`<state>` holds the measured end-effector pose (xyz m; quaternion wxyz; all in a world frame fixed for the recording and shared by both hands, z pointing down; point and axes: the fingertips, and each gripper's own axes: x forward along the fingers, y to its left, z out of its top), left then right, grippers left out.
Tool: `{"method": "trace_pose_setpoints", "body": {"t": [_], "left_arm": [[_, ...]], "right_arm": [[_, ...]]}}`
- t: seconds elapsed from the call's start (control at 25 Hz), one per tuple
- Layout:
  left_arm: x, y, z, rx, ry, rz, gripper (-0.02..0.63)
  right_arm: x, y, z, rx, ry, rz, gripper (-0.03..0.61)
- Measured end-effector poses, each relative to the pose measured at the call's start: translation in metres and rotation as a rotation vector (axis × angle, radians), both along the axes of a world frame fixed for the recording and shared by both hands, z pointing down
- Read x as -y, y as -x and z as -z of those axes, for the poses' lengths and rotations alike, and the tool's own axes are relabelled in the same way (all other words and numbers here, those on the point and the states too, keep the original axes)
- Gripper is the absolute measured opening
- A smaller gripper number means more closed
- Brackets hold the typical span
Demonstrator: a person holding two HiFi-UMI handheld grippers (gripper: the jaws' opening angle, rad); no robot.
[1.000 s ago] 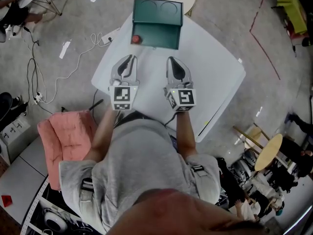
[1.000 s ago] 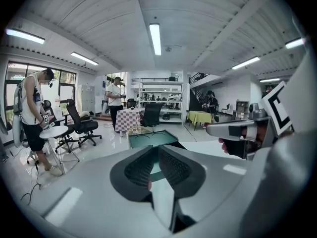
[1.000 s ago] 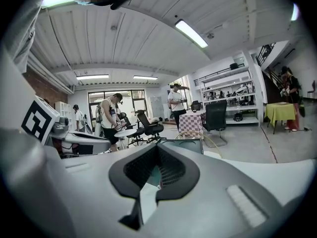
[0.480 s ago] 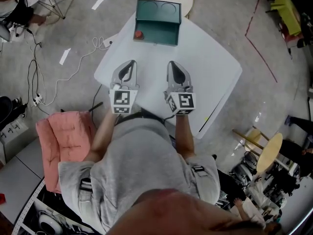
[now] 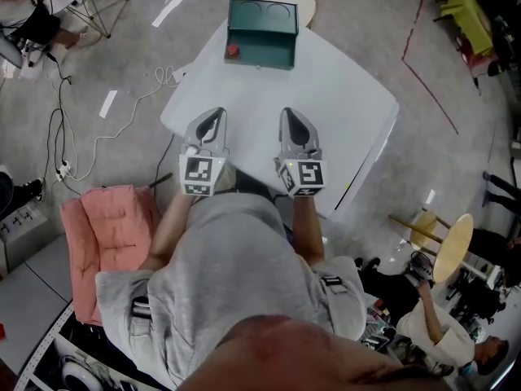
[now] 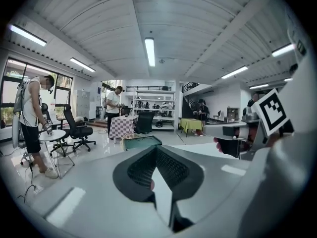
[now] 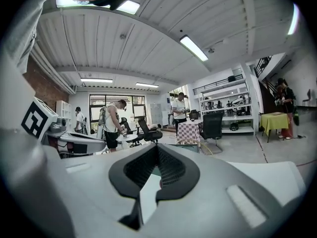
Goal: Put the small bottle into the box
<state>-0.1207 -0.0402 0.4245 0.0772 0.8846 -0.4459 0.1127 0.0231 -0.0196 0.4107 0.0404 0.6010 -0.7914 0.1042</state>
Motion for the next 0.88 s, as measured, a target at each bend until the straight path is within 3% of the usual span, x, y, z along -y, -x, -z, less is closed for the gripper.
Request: {"method": "trace_pose_setpoints", "body": {"t": [0.2,0.88], "left_arm": [[-0.019,0.005,0.006,-0.013,-0.015,-0.016,0.011],[-0.051,0.032,0.023,-0.034,-0.056,0.065,0.011]], "right_arm": [[-0.022,-0.002,0.004,-0.021,-0.002,-0.003,0.003],[-0.066,0.018,0.003,-0.050,-0.002,0.043,0.003]]}}
